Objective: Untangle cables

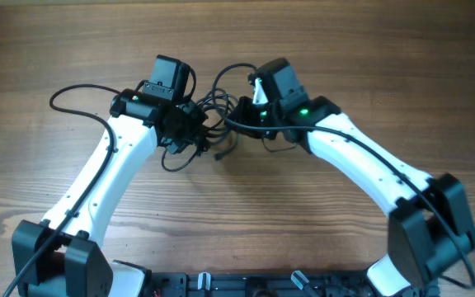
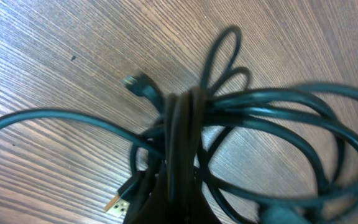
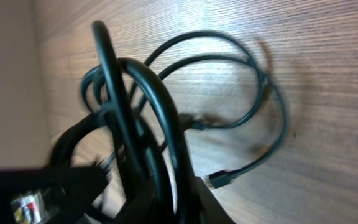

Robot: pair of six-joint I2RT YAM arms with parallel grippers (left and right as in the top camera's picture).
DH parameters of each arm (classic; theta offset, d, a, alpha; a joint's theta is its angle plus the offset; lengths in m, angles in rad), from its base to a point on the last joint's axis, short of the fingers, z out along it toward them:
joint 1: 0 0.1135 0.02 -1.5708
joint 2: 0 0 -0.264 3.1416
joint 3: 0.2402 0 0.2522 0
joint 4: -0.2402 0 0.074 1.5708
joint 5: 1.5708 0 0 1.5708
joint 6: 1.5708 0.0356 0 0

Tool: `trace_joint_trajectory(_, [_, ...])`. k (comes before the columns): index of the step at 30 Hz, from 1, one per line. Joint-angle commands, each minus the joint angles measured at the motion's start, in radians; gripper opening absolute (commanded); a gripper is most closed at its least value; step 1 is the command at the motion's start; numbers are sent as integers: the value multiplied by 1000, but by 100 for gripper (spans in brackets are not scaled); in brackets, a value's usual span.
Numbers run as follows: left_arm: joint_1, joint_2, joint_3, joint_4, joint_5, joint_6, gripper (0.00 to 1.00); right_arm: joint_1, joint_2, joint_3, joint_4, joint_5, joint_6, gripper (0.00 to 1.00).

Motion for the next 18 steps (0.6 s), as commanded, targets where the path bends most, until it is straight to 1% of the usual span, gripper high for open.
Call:
trace_joint_trajectory(1, [-1, -14, 19, 6, 25, -9, 4, 11, 74, 12, 39, 25, 10, 18])
trace_joint_trajectory(5, [-1, -14, 19, 6, 25, -9, 4, 13, 94, 12, 93, 24, 7, 19])
trace_joint_trajectory(6, [-1, -14, 19, 3, 25, -9, 4, 13, 94, 12, 105, 24, 7, 15])
trace_joint_trajectory(7, [-1, -14, 19, 2, 25, -9, 4, 13, 94, 12, 118, 19, 6, 4])
trace_joint_trajectory(9, [-1, -14, 18, -4, 21, 3, 4, 7, 89, 13, 126, -2, 6, 4])
trace_joint_trajectory(13, [-1, -13, 18, -53, -81, 2, 4, -72, 8, 13, 127, -150, -30, 4])
trace_joint_trajectory(15, [0, -13, 18, -67, -116, 3, 4, -139, -58, 13, 132, -253, -46, 4])
trace_joint_trajectory(18, [0, -13, 16, -71, -156, 3, 4, -279, -166, 13, 158, -438, -44, 4])
